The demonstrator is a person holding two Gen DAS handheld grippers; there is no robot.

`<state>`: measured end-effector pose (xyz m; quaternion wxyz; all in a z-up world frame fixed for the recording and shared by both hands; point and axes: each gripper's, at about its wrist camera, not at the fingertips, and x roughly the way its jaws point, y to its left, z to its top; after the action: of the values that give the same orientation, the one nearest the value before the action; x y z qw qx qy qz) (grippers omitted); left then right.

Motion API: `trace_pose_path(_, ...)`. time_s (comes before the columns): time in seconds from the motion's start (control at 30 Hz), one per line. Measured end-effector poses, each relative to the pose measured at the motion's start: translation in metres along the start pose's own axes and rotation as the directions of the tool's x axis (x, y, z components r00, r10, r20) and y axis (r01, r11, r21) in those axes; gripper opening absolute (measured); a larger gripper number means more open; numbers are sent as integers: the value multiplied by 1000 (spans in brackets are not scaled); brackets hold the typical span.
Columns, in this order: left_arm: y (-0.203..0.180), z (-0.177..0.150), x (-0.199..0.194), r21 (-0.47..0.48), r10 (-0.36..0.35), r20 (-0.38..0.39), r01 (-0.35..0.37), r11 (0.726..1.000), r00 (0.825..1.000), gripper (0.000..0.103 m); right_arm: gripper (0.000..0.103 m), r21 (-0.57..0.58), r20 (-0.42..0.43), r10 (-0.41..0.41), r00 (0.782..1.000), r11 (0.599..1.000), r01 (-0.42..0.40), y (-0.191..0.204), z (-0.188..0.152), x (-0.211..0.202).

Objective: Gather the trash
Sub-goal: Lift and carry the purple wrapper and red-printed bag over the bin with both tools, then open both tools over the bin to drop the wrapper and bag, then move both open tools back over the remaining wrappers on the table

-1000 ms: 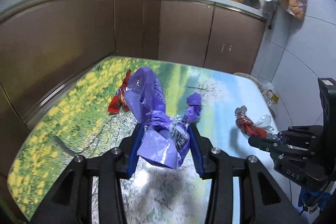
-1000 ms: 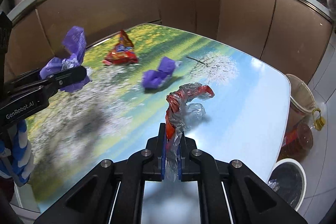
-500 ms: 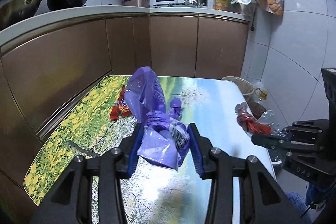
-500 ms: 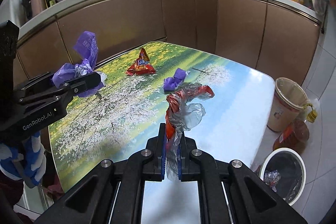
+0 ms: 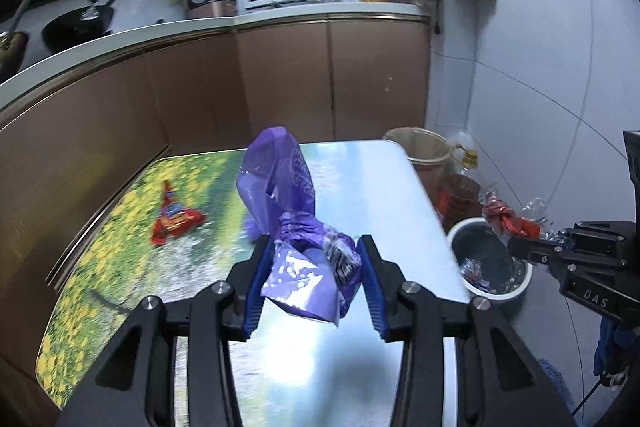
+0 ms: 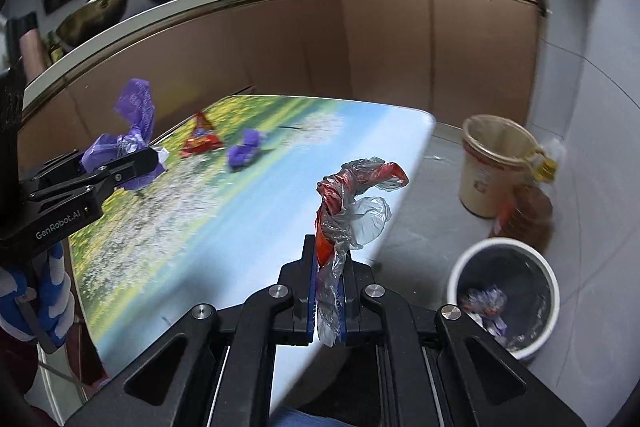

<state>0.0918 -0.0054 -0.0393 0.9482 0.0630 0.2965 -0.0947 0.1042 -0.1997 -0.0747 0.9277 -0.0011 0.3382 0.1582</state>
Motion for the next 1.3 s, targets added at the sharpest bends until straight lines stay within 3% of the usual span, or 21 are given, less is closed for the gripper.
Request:
trace_pose_path(0.2,-60,14,38,77,-86,-62,91,993,994,40,8,120,-13,-71,997,990,72,-64,-21,0)
trace_pose_path(0.37,-125,29,84,118,-191,-139,208,971,972,40,8,215,-47,-139,989,966,146,-122,-37,9)
trace_pose_path(0.57,-195,43,156,101,-314,-257,349,932,914,42,10,293,-106,-195,975,931,218,-183,-51,36)
trace_pose_path(0.63,-217,47,179,86,-358,-290,397,914,888,43,11,310,-123,-207,971,921,236,-200,-55,46)
trace_pose_path(0.8,-248,50,216,49,-422,-332,462,885,844,47,11,335,-165,-235,958,900,279,-235,-57,75)
trace_pose_path(0.83,-253,50,224,28,-440,-341,477,879,831,47,17,341,-172,-241,955,895,287,-240,-57,79)
trace_pose_path(0.87,-254,50,227,19,-448,-341,482,876,827,48,23,346,-176,-246,953,891,294,-244,-59,82)
trace_pose_path(1.0,-254,55,232,-17,-489,-332,514,858,806,52,29,371,-180,-259,949,875,310,-253,-62,84)
trace_pose_path(1.17,-234,61,219,-36,-503,-306,518,855,809,52,31,385,-169,-270,948,867,316,-250,-64,73)
trace_pose_path(1.3,-202,70,194,-40,-481,-248,488,872,841,52,32,388,-137,-266,954,872,299,-239,-54,60)
